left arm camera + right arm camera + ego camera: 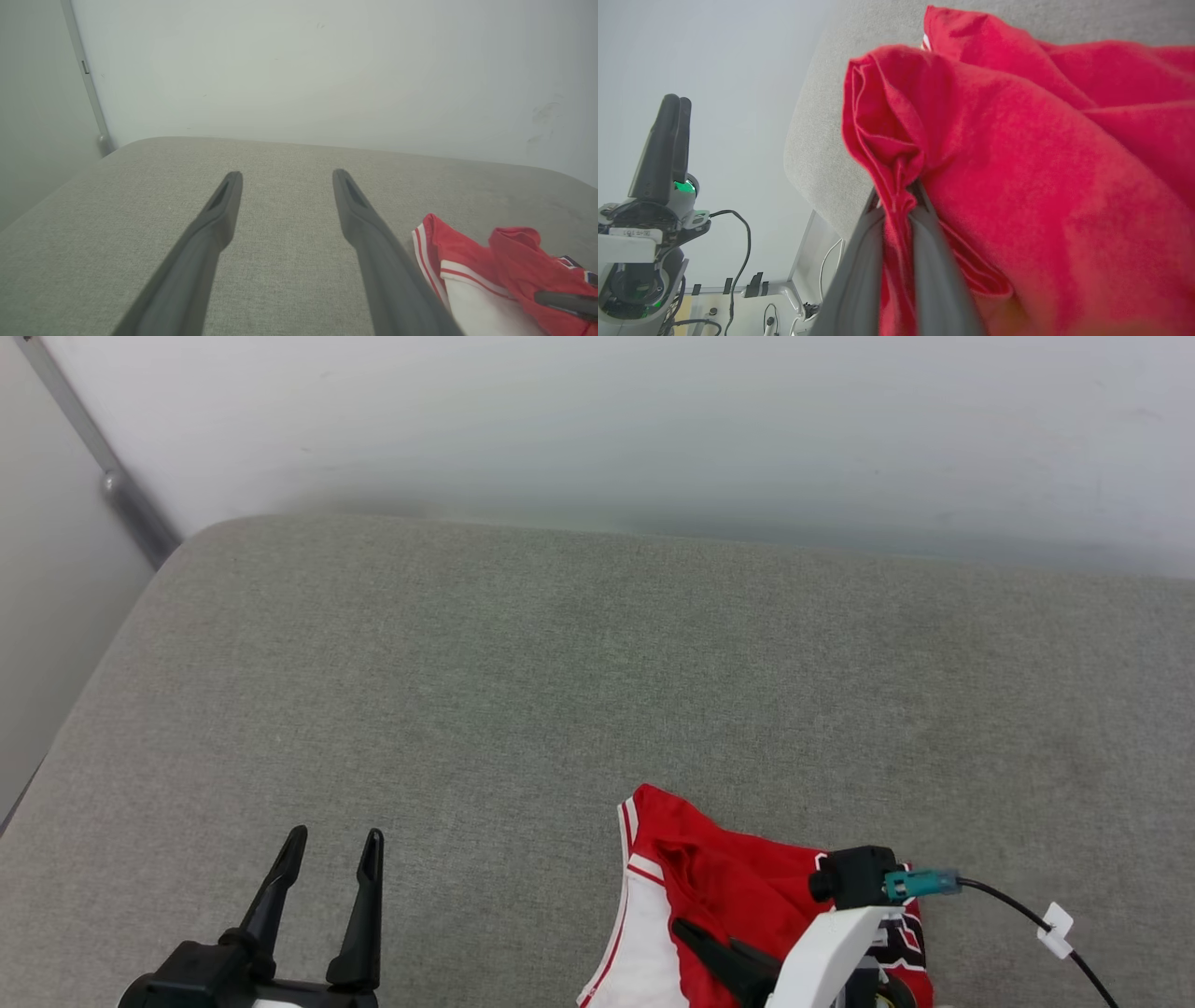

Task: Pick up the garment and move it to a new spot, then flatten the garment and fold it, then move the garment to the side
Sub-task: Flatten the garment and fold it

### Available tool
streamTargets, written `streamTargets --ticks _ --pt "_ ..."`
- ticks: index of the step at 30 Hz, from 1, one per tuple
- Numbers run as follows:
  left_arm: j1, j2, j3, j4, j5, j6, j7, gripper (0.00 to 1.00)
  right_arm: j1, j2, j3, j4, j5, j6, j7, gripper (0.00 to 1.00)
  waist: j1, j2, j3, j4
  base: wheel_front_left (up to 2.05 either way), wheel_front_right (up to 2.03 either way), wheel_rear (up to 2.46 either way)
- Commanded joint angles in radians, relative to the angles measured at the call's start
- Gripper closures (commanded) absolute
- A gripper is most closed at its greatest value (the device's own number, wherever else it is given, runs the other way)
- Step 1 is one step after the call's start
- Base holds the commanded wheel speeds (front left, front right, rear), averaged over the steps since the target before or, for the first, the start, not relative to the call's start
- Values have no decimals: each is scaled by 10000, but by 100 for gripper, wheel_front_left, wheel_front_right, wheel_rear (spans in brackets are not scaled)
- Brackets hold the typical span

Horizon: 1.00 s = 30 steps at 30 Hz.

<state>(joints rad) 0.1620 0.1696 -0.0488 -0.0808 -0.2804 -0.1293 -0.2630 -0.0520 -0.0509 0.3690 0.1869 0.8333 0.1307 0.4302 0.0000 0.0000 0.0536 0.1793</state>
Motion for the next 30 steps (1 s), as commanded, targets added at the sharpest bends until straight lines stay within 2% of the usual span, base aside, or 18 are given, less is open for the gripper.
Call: streamTargets --ticks 1,2,3,10,12,17,23,27,30 --pt "-68 -38 19 12 -33 -13 -21 0 -232 14 138 147 123 -1 -142 91 0 0 23 14 0 0 0" --pt "-77 -35 20 23 -31 -13 -21 0 -328 14 297 260 149 -1 -210 50 0 0 29 17 0 0 0" --pt "-84 -32 29 30 -25 -13 -21 0 -382 17 414 347 180 -1 -281 0 0 0 29 15 0 0 0" --pt "-18 -41 93 57 1 -13 -21 0 -888 10 841 457 47 -1 -736 0 0 0 -102 -185 0 0 0" --pt "19 -29 113 34 12 -13 -21 0 -1117 7 587 494 -489 -1 -878 0 0 0 -156 -290 0 0 0" --pt "58 -42 164 -54 -17 -13 -21 0 -1704 -2 -486 170 -2880 -1 -1175 0 0 0 -239 -602 0 0 0" --pt "-55 -77 195 -136 -7 -13 -21 0 -2020 -1093 -1487 -826 -5515 -1 -1886 0 0 0 -235 -954 0 0 0" --pt "-162 -113 210 -177 26 -13 -21 0 -1626 -1763 -2340 -1542 -6396 -2 -2655 0 0 0 -184 -1103 0 0 0" --pt "-244 -150 234 -229 47 -13 -21 0 -1185 -1945 -2914 -2017 -6785 -2 -3287 0 0 0 -103 -1198 0 0 0"
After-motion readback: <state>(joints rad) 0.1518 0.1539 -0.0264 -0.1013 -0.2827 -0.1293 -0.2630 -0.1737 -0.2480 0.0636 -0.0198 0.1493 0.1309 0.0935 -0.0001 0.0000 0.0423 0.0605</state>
